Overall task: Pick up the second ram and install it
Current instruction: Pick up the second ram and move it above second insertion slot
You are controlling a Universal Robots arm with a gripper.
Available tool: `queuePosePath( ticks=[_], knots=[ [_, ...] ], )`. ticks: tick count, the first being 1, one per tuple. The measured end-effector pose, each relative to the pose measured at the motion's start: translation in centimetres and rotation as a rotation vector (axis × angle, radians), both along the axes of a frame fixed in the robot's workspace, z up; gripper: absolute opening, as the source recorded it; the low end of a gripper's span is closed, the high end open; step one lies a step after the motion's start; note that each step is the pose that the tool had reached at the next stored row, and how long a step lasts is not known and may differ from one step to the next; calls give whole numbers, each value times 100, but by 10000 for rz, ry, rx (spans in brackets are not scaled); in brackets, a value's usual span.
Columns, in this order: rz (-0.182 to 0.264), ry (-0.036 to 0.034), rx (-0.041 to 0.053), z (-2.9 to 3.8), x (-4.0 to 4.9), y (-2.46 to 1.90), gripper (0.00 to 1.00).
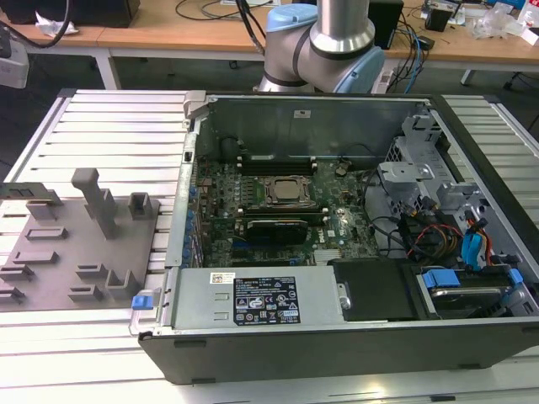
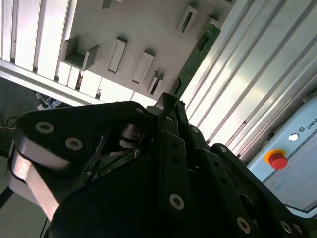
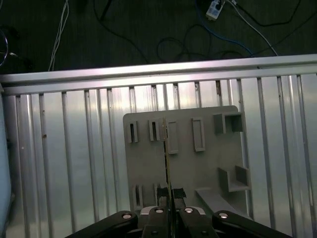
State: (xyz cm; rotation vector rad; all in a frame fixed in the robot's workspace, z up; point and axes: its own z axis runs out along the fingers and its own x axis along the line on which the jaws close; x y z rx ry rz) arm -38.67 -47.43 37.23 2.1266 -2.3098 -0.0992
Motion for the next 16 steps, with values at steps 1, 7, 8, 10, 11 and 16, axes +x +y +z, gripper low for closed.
queuePosePath(
  ticks=[1,7,8,10,11,16],
  knots=[
    [0,-1,5,8,0,0,14],
    [0,-1,25,46,0,0,14],
    [0,-1,27,50,0,0,14],
    [0,-1,32,58,0,0,14],
    [0,0,35,63,0,0,14],
    [0,0,53,94,0,0,14]
  ],
)
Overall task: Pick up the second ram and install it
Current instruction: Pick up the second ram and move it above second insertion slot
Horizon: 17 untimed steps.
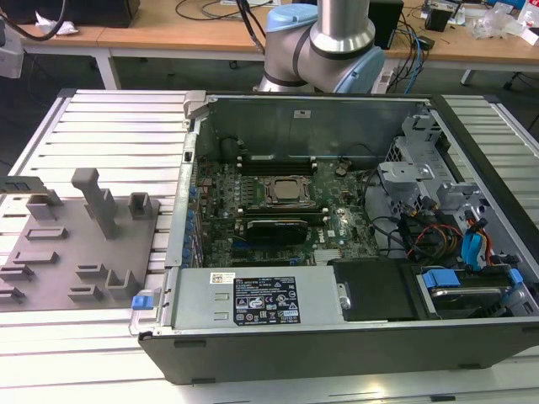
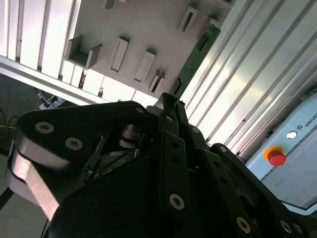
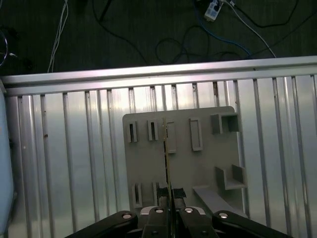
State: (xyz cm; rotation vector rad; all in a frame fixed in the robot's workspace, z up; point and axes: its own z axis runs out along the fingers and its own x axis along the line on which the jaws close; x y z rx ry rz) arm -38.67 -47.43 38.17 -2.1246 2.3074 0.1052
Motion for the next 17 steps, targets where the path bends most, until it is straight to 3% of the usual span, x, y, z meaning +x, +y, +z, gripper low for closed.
queuePosePath(
  ticks=[17],
  knots=[
    [0,0,46,122,0,0,14]
  ],
)
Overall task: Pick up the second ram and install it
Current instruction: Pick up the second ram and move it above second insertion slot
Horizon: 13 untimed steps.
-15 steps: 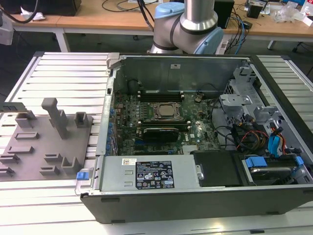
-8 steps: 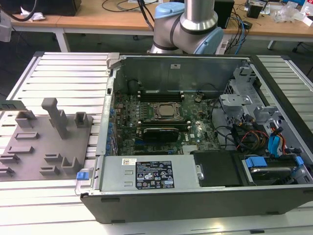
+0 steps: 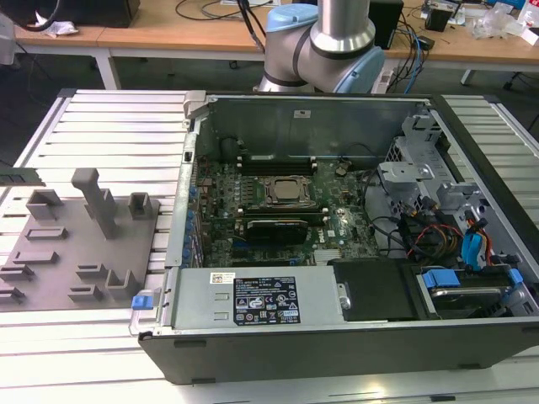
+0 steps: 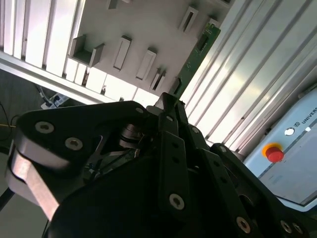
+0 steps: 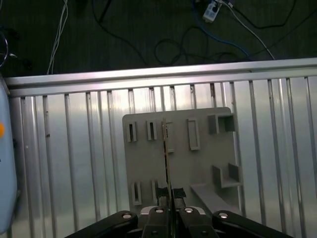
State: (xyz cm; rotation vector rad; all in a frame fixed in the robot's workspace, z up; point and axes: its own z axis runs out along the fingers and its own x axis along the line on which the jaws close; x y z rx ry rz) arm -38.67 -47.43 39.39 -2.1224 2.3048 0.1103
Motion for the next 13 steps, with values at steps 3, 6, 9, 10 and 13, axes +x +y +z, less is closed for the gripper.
queuePosePath(
  ticks=[3,6,9,10,13],
  knots=[
    [0,2,149,73,0,0,14],
    [2,1,235,161,1,4,14],
    [2,0,236,172,1,45,14],
    [4,1,235,173,1,98,14],
    [19,0,235,179,6,206,14]
  ],
)
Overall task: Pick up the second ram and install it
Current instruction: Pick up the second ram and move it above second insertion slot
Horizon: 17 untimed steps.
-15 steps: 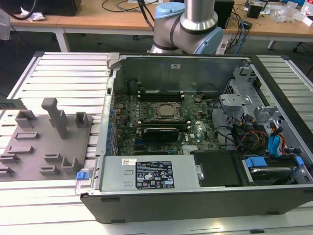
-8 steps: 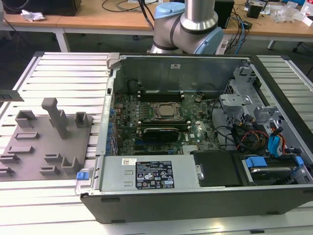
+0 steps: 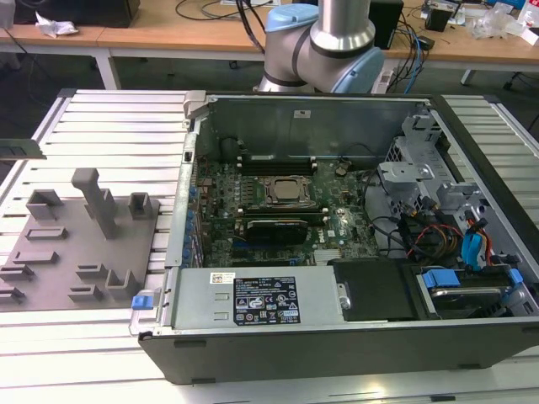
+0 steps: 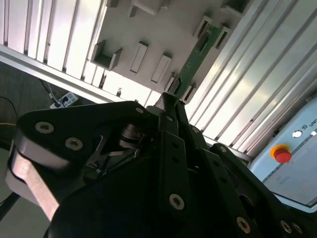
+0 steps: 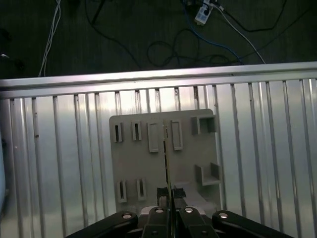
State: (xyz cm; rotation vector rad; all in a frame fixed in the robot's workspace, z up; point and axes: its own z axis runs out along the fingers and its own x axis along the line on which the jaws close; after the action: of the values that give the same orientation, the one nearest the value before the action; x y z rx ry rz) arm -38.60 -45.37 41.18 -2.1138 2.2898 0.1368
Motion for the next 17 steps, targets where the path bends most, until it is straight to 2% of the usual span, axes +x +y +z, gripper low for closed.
queuePosePath(
  ticks=[2,4,6,12,15,16,17],
  knots=[
    [33,1,1,14,5,45,14],
    [73,1,0,45,8,65,14],
    [111,0,1,76,10,77,14],
    [110,1,-19,77,34,78,14],
    [109,1,-25,77,102,78,14],
    [109,0,-25,76,139,78,14],
    [109,2,-25,77,212,78,14]
  ],
)
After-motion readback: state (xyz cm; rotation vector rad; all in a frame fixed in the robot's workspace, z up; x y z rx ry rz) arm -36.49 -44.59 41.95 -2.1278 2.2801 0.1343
